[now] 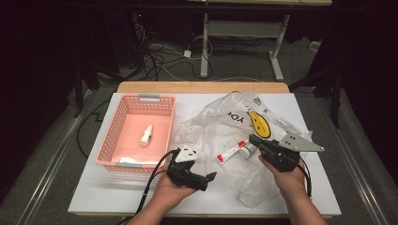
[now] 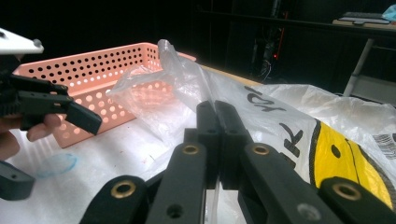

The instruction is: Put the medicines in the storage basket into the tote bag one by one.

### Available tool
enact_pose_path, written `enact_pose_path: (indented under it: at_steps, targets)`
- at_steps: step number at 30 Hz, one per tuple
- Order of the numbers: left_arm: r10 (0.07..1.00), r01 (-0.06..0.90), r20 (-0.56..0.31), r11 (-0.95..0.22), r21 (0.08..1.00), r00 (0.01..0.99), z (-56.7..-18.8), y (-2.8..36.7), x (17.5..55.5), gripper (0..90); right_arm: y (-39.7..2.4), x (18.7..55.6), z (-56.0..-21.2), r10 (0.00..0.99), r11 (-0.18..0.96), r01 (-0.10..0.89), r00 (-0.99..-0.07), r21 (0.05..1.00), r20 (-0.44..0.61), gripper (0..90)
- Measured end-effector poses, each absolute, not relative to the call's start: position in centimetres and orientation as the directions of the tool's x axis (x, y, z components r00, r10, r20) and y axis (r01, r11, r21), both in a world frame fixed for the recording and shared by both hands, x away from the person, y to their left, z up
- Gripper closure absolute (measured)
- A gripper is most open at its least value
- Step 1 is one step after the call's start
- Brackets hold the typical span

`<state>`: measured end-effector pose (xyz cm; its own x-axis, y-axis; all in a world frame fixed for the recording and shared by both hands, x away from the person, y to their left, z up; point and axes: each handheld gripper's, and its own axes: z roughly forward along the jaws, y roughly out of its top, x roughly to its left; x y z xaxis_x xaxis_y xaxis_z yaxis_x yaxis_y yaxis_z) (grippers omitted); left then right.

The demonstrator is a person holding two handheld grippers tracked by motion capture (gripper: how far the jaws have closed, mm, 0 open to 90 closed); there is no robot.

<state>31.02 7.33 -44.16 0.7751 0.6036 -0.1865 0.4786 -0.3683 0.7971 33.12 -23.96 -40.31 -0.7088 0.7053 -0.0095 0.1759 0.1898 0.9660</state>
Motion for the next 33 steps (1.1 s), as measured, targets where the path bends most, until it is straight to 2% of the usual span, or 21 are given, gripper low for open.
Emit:
enact_pose_path:
  at_steps: [11,33]
  targets:
    - [0.61,0.463,-0.158,-0.383,0.799,0.776,-42.7,8.5,30.9,0.0,-24.2,33.1,-40.1,0.708,0.188,0.167,-0.706,0.968,-0.016,90.0]
    - [0.731,0.489,-0.128,-0.305,0.817,0.67,-40.9,14.9,32.2,0.0,-24.3,33.1,-40.2,0.71,0.19,0.171,-0.704,0.967,-0.015,90.0]
